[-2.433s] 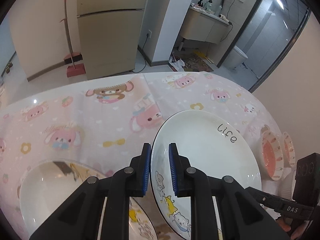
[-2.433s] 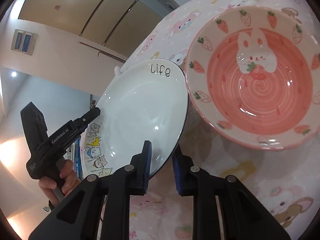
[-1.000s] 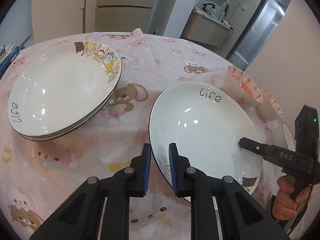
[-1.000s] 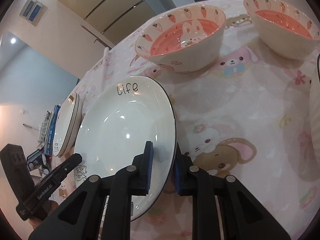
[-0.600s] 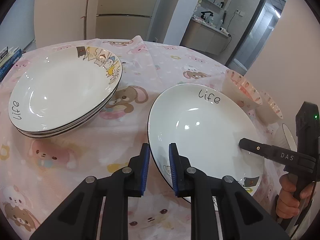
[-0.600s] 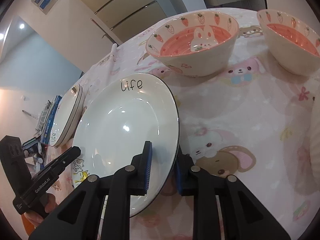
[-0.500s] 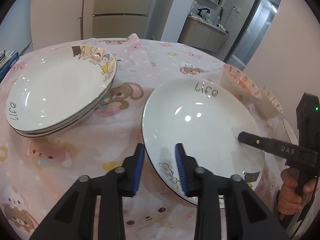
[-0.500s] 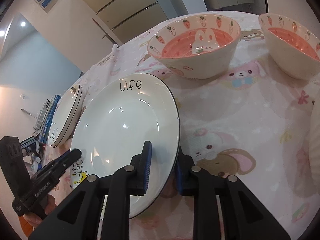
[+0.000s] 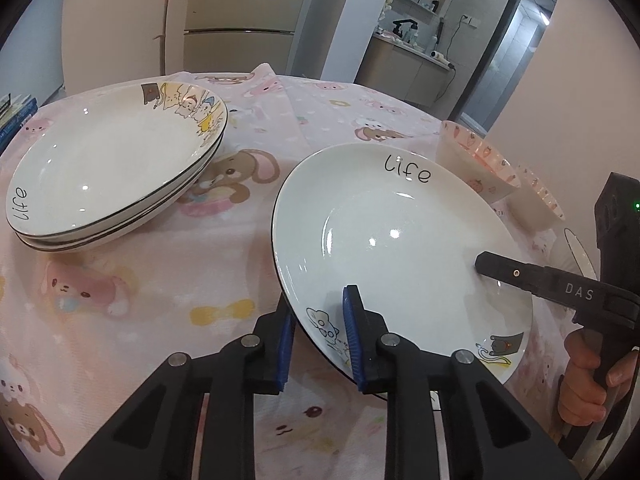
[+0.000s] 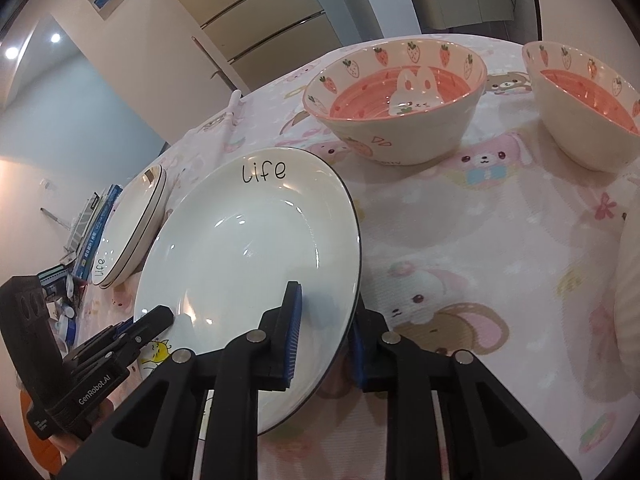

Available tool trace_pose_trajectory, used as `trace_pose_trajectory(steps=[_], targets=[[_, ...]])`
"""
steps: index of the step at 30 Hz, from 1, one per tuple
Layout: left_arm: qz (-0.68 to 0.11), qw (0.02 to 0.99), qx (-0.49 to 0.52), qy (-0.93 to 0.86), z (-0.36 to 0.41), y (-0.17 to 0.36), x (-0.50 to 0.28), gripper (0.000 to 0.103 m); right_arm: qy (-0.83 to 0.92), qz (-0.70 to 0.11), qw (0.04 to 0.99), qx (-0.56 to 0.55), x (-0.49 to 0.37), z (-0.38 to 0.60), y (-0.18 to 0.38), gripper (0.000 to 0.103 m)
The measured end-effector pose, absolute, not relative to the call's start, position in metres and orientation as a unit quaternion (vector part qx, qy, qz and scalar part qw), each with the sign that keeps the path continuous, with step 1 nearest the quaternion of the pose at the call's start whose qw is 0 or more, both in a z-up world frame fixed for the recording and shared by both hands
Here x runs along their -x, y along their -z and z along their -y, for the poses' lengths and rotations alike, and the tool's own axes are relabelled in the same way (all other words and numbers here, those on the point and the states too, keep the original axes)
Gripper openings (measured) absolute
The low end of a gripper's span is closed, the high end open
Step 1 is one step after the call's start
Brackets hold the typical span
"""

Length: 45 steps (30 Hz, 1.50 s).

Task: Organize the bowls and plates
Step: 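Carry the 'Life' plate with both grippers over the white plate stack, then lower the 'Life' plate onto the white plate stack with both grippers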

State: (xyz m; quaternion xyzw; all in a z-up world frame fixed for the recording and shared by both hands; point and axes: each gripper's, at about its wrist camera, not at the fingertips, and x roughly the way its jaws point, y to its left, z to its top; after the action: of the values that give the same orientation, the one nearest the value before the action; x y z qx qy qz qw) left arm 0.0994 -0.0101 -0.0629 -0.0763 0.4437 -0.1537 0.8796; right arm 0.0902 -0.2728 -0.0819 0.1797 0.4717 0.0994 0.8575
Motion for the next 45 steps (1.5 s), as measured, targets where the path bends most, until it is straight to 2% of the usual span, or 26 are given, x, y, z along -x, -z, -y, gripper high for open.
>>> trace_pose_trajectory(steps=[10,17,28,36,45], targets=[[-0.447,0.864,0.158,0.167,-0.012,0.065,-0.095,0.022,-0.119,-0.457,0.865,-0.169,-0.083,0.271,0.069,0.017],[-0.428,0.877,0.157,0.155,-0.02,0.051,-0.082,0.023,-0.137,-0.456,0.86,-0.183,-0.08,0.268,0.066,0.017],[-0.373,0.903,0.162,0.141,-0.044,0.008,-0.065,0.023,-0.164,-0.419,0.879,-0.158,-0.076,0.239,0.02,0.017],[-0.33,0.924,0.161,0.104,-0.083,-0.02,-0.064,0.022,-0.198,-0.41,0.878,-0.146,-0.092,0.199,0.001,0.018],[-0.309,0.933,0.174,0.065,-0.137,-0.025,-0.076,0.023,-0.223,-0.397,0.883,-0.114,-0.127,0.14,-0.014,0.018]])
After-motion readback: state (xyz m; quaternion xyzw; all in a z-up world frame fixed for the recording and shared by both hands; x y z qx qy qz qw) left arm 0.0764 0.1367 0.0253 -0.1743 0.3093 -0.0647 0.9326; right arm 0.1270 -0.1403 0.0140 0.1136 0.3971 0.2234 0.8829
